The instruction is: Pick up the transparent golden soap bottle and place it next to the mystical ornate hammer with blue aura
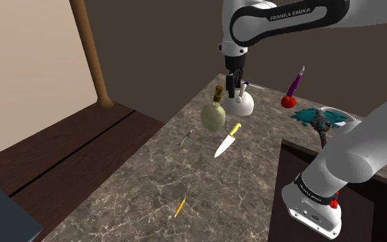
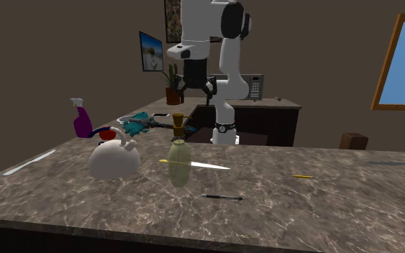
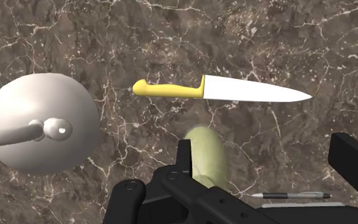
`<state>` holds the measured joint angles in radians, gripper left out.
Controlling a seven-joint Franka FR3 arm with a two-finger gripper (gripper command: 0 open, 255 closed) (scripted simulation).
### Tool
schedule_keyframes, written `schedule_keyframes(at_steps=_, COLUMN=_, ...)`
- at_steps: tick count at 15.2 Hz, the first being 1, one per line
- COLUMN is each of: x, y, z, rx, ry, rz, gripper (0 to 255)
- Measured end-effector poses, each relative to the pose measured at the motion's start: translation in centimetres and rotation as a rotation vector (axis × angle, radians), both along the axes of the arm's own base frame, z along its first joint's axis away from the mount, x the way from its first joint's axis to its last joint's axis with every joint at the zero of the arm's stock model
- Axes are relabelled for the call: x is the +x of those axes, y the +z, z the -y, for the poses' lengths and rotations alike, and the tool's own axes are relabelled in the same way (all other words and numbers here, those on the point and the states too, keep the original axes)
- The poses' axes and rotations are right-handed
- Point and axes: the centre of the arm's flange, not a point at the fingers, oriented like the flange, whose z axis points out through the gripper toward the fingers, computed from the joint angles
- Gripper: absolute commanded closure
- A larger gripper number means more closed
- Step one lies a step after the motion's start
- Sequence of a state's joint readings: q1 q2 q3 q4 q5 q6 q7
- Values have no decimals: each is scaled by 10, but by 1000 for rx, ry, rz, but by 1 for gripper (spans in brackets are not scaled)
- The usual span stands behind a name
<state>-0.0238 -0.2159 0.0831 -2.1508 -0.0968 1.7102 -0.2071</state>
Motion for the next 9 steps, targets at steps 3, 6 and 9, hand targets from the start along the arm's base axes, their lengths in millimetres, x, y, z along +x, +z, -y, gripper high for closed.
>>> schedule_keyframes(at_steps=3, x=34, y=-20, z=-1, rx=-17, ry=37, rz=-17, gripper=0)
schedule_keyframes(at_steps=6, x=71, y=-39, z=-3, rx=-34, ry=74, rz=-33, gripper=0)
schedule_keyframes(at_steps=9, x=110, y=-63, z=-6, rx=-51, ry=111, rz=-50, gripper=0)
